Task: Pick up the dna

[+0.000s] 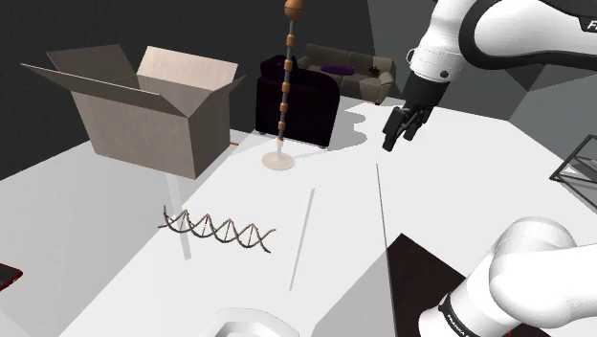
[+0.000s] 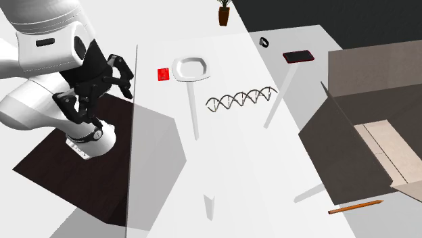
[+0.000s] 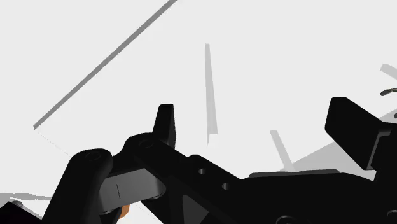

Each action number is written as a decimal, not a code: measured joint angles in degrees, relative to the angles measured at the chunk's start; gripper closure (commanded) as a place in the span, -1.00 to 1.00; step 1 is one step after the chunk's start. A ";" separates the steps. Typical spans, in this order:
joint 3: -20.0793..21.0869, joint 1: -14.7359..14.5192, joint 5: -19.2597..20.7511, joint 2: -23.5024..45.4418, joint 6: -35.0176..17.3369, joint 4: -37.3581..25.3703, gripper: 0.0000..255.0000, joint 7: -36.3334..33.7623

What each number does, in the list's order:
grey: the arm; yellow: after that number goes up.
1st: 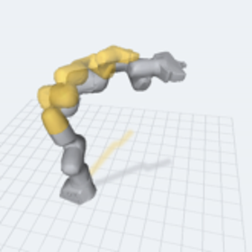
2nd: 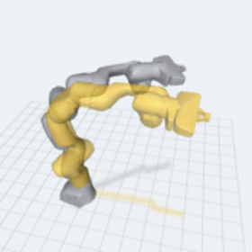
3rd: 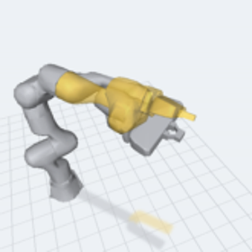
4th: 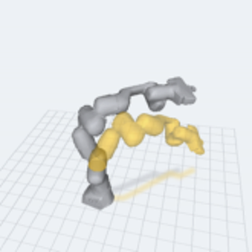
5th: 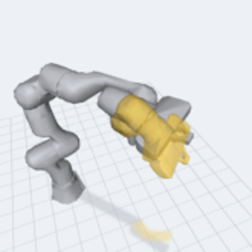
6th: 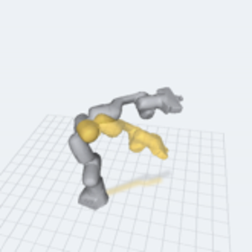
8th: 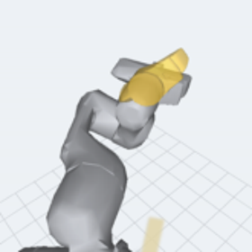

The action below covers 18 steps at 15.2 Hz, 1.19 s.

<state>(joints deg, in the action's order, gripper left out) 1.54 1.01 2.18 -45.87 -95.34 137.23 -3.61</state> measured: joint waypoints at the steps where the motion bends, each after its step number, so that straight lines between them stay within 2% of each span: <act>1: 0.00 0.00 0.00 0.00 0.00 0.00 -1.00 0.00; 3: 1.11 -0.51 -0.55 1.73 -0.95 -0.40 -1.00 -0.88; 11: 8.14 -3.16 -2.75 16.00 -8.02 -5.21 -1.00 -6.66; 18: 13.59 -4.67 -1.92 29.78 -12.67 -12.05 -1.00 -11.66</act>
<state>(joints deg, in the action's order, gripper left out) 15.14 -3.66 0.26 -16.08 -108.02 125.19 -15.27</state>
